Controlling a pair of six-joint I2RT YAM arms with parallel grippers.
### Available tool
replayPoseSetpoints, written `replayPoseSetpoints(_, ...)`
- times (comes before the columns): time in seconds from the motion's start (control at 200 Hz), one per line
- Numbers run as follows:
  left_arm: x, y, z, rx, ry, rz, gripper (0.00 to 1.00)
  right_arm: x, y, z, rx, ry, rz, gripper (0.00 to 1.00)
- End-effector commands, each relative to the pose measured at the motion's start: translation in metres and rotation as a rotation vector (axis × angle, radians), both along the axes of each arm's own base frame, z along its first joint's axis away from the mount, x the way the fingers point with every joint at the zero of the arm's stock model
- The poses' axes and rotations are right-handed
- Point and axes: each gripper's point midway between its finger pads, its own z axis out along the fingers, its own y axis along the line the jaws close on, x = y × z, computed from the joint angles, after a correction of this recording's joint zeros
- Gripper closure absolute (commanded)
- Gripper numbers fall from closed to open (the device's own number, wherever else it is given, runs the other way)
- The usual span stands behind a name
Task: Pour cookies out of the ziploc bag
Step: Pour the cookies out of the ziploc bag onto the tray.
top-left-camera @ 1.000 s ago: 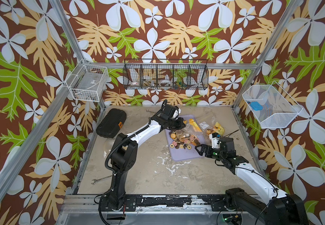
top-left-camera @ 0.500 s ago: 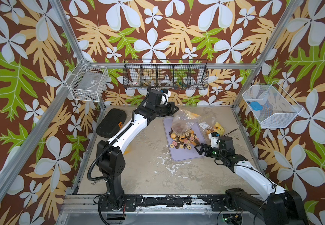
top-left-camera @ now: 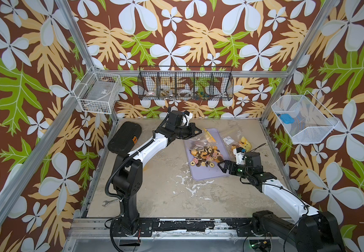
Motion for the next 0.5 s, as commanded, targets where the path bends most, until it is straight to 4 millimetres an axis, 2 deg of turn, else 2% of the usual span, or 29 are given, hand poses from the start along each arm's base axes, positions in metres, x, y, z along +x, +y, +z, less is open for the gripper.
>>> replayPoseSetpoints(0.0, -0.006, -0.006, 0.033, -0.065, -0.069, -0.035, 1.00, 0.002, -0.001, 0.001, 0.000, -0.009, -0.002, 0.00)
replayPoseSetpoints(0.11, -0.006, 0.009, 0.043, -0.010, -0.101, 0.007, 1.00, 0.002, -0.001, 0.001, 0.002, -0.007, -0.002, 0.00)
replayPoseSetpoints(0.265, -0.004, 0.053, 0.039, 0.064, -0.110, 0.094, 1.00, 0.003, -0.001, 0.003, 0.001, -0.017, -0.003, 0.00)
replayPoseSetpoints(0.37, 0.001, 0.099, 0.032, 0.071, -0.097, 0.177, 1.00, 0.007, 0.001, 0.006, 0.000, -0.025, 0.006, 0.00)
replayPoseSetpoints(0.495, 0.003, 0.167, 0.039, 0.059, -0.115, 0.311, 1.00, 0.013, 0.003, 0.009, 0.004, -0.030, 0.017, 0.00)
